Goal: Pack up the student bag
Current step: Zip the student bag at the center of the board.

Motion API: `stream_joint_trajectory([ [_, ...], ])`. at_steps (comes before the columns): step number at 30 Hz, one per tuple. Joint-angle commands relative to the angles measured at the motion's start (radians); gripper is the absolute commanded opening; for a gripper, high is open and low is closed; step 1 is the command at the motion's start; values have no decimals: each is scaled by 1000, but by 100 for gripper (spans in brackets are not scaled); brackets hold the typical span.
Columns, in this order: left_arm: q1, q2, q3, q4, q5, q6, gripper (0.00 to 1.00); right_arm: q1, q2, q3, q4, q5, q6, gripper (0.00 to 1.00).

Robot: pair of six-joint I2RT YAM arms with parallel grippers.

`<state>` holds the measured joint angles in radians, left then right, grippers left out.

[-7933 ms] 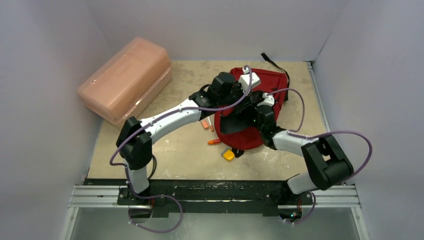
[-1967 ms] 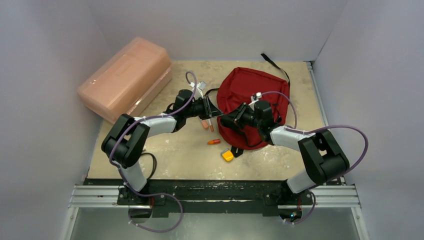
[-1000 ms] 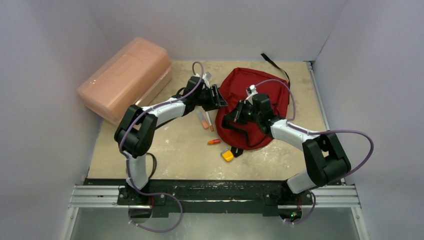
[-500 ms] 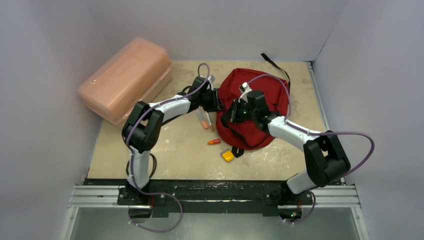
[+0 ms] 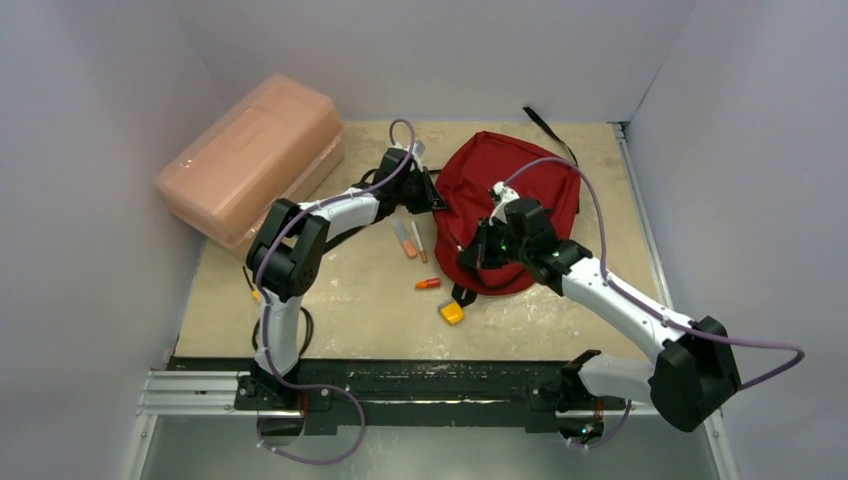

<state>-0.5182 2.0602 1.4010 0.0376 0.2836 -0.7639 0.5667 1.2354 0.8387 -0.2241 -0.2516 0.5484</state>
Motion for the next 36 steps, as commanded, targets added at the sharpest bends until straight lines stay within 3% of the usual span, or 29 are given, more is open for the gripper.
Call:
stream_joint_trajectory([
  [1, 65, 30, 92, 91, -26, 26, 0, 8, -101, -111, -164, 29, -24, 0],
  [4, 83, 25, 141, 27, 47, 51, 1, 6, -149, -161, -168, 47, -4, 0],
  [8, 80, -61, 100, -81, 111, 35, 33, 6, -143, -114, -116, 81, -6, 0],
  [13, 53, -278, -83, -261, 39, -75, 43, -3, -65, -32, -41, 67, -25, 0],
  [17, -10, -440, -174, -394, 45, -172, 46, -6, -30, 8, -31, 57, -51, 0],
  [21, -130, -464, -237, -275, 68, -342, 47, -6, -31, 15, -39, 49, -72, 0],
  [24, -155, -413, -225, -220, 42, -402, 46, -6, -53, 5, -49, 49, -74, 0],
  [31, -161, -330, -179, -215, 28, -406, 45, -6, -92, -13, -53, 59, -88, 0],
  [36, -173, -385, -217, -282, -44, -407, 49, -6, -82, 2, -49, 58, -101, 0],
])
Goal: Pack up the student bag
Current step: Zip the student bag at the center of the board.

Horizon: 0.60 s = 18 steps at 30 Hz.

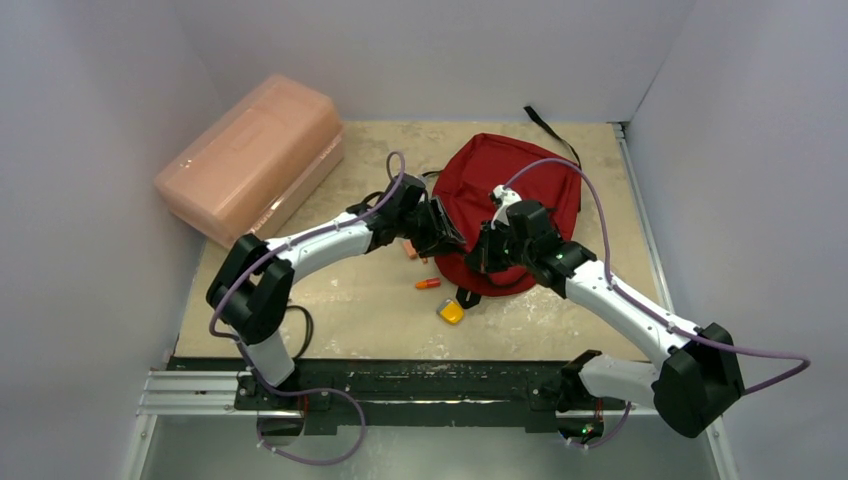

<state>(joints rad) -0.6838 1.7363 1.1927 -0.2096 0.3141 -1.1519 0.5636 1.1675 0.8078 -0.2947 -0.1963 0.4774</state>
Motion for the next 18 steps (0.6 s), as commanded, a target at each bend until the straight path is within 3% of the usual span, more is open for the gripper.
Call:
stream_joint_trajectory([
  [1, -8, -71, -23, -37, -80, -38, 50, -3, -13, 36, 22, 3, -32, 0],
  [13, -12, -111, -85, 37, -86, -192, 55, -4, -11, 33, 26, -9, -36, 0],
  [16, -13, -58, -57, 96, -57, -204, 47, -3, -10, 35, 21, -11, -31, 0],
  [18, -9, -35, -42, 112, -81, -199, 34, -3, -10, 34, 12, -6, -30, 0],
])
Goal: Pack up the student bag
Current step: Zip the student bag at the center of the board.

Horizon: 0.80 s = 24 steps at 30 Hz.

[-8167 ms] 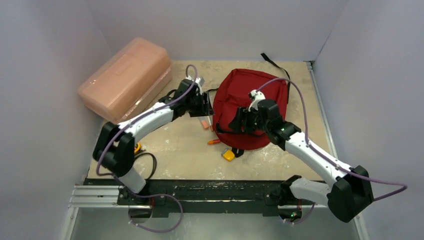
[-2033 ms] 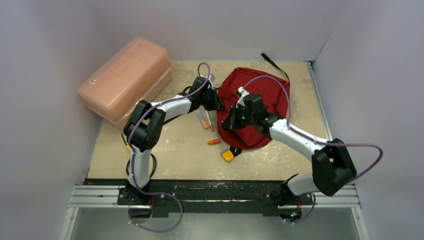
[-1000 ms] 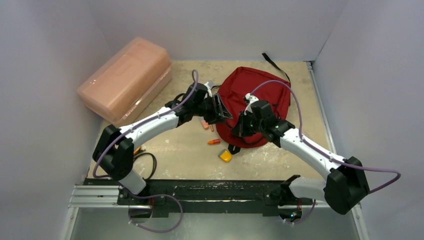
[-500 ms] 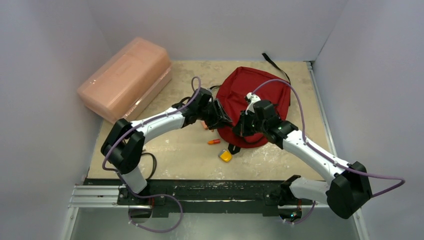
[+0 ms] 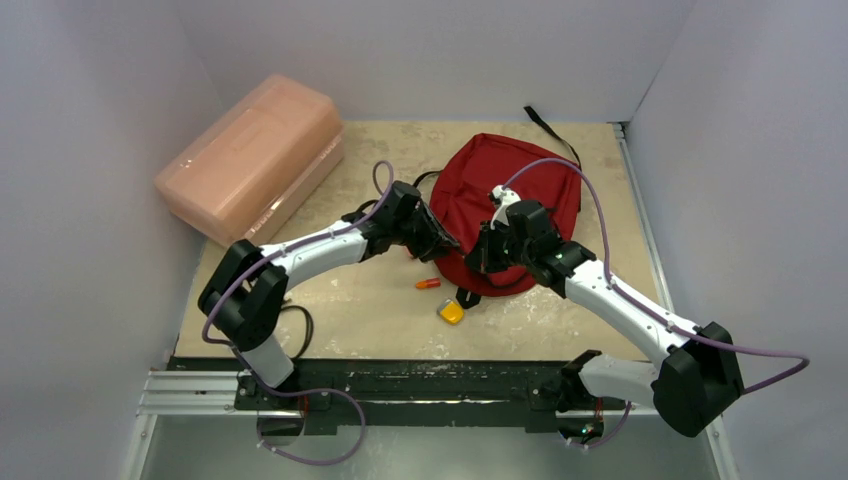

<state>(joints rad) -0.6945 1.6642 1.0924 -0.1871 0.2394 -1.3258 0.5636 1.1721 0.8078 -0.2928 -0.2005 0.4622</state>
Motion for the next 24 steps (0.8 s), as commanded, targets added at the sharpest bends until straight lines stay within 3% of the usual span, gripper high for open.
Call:
stream_joint_trajectory([
  [1, 9, 46, 66, 93, -14, -16, 28, -4, -18, 33, 7, 1, -14, 0],
  [6, 82, 73, 102, 131, -28, 71, 0, -4, -43, 12, -32, 48, -14, 0],
  [19, 253, -30, -3, 221, 0, 164, 0, -47, -169, -121, -161, 299, 170, 0],
  [22, 289, -12, 12, 226, 37, 164, 0, -81, -208, -150, -197, 305, 190, 0],
  [24, 305, 0, 27, 238, 66, 170, 0, -80, -251, -170, -161, 211, 151, 0],
])
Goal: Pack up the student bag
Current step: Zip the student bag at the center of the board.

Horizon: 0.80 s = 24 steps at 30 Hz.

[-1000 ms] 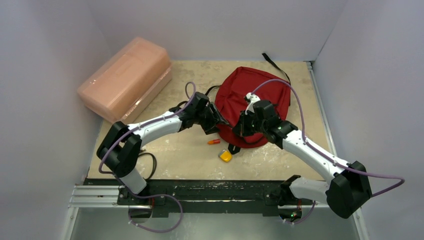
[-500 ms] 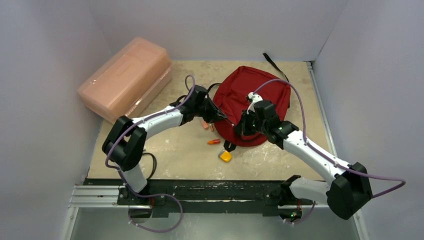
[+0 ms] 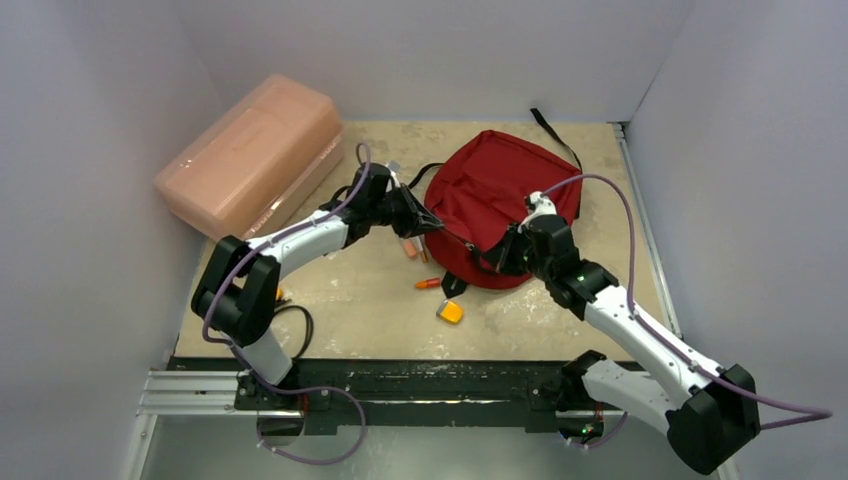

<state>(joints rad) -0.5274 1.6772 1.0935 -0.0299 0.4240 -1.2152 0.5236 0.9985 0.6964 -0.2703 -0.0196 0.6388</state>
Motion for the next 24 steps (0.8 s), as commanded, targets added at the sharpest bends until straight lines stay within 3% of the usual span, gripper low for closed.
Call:
stream_joint_trajectory([
  [1, 139, -8, 35, 77, -114, 70, 0, -35, -96, -66, -138, -67, -51, 0],
  [3, 137, 4, 57, 68, -112, 74, 0, 1, -95, -77, -41, -323, -50, 0],
  [5, 135, 18, 60, 98, -92, 56, 0, 34, -65, -57, -28, -398, -36, 0],
  [12, 117, 8, 11, 139, -28, 45, 0, 52, 22, 36, -51, -262, -132, 0],
  [14, 113, -5, -27, 138, -7, 51, 8, 52, 69, 83, -39, -244, -140, 0],
  [17, 104, -21, -57, 105, 14, 88, 27, 52, 127, 123, 59, -282, -104, 32],
  [21, 75, -57, -90, 67, 11, 131, 33, 59, 186, 104, 225, -295, 19, 46],
  [24, 45, -85, -105, 36, -20, 184, 37, 93, 246, 146, 211, -258, 17, 60],
])
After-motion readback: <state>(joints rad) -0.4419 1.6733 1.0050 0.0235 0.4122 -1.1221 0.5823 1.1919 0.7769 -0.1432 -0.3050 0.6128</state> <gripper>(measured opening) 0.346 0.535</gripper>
